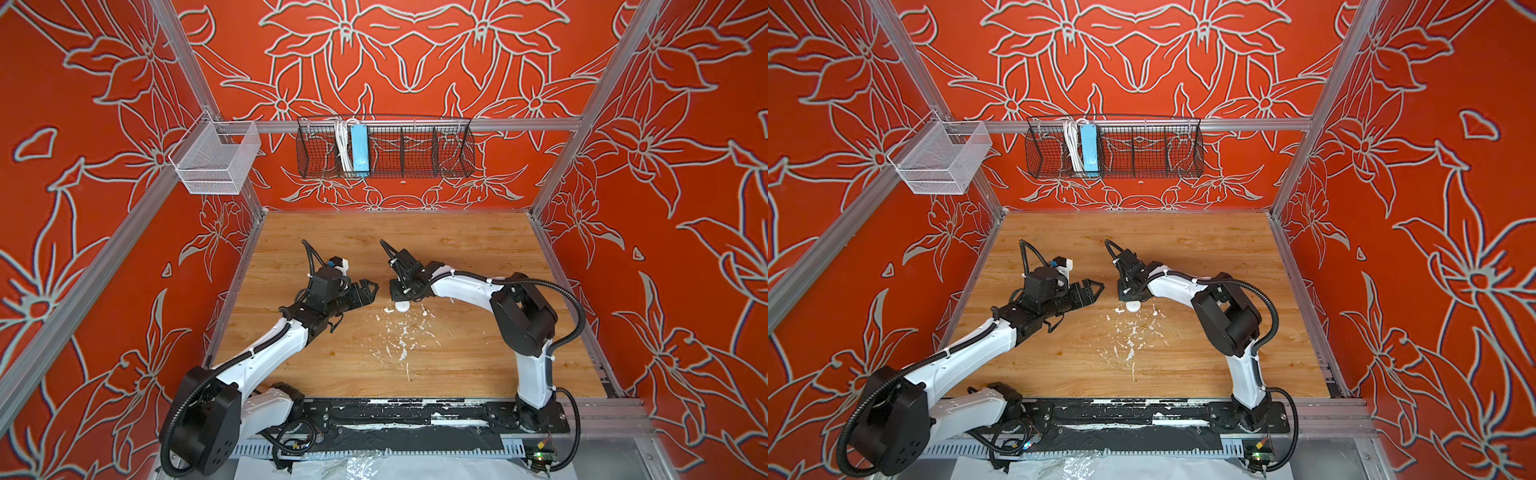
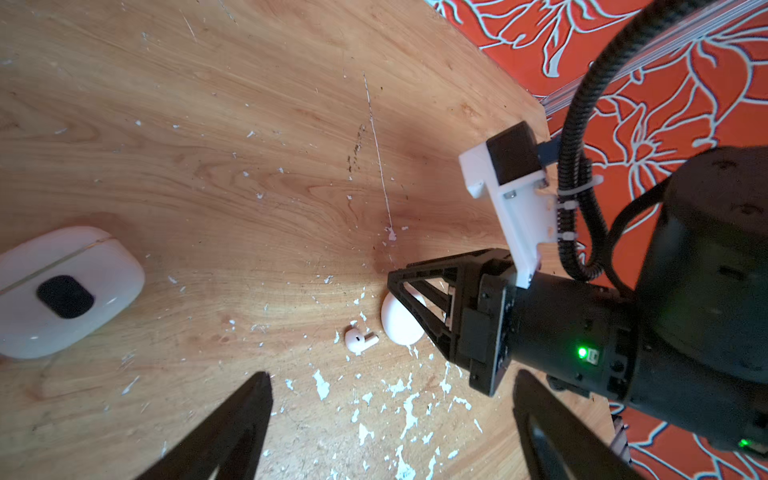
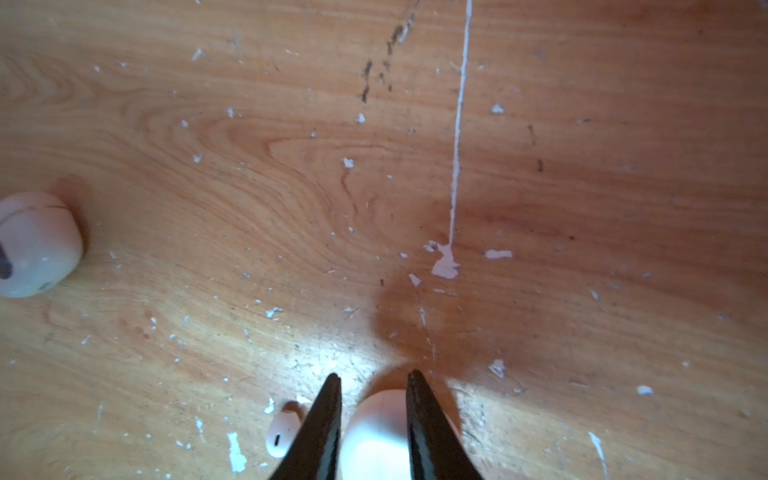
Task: Insert the wireless bluetooth earbuds into the charging case
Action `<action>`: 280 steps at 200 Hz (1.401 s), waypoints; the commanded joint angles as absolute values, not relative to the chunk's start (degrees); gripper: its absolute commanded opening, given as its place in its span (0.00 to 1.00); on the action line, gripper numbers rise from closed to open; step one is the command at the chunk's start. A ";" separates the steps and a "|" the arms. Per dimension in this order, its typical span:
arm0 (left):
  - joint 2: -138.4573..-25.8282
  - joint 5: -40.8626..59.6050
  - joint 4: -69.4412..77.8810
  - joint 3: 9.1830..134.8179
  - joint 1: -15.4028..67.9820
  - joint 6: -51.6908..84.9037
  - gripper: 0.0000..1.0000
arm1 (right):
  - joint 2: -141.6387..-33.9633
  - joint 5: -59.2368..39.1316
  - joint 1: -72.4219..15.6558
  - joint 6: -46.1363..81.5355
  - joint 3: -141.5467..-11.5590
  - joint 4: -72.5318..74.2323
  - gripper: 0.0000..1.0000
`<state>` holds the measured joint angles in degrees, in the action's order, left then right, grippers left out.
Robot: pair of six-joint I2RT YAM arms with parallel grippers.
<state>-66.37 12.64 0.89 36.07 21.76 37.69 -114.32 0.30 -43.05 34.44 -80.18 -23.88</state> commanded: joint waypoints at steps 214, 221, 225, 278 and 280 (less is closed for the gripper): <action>-61.54 11.73 -0.44 34.80 21.97 38.33 0.90 | -87.81 1.09 -50.55 66.07 -41.40 -6.18 0.33; -60.92 11.85 -0.44 34.53 21.97 39.00 0.90 | -86.74 1.54 -51.09 67.12 -39.82 -4.73 0.36; -60.54 11.85 -0.44 34.25 21.97 39.64 0.90 | -86.12 1.78 -51.23 67.43 -39.28 -4.42 0.38; -54.15 12.66 -3.94 33.13 24.30 44.43 0.90 | -78.84 1.45 -53.79 66.43 -32.83 2.58 0.63; -53.84 12.59 -4.43 33.24 24.44 44.33 0.90 | -78.84 1.35 -53.97 66.48 -32.62 2.84 0.64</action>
<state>-57.45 12.75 -0.97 32.01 22.76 42.61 -80.27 1.30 -52.34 64.86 -35.31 -3.40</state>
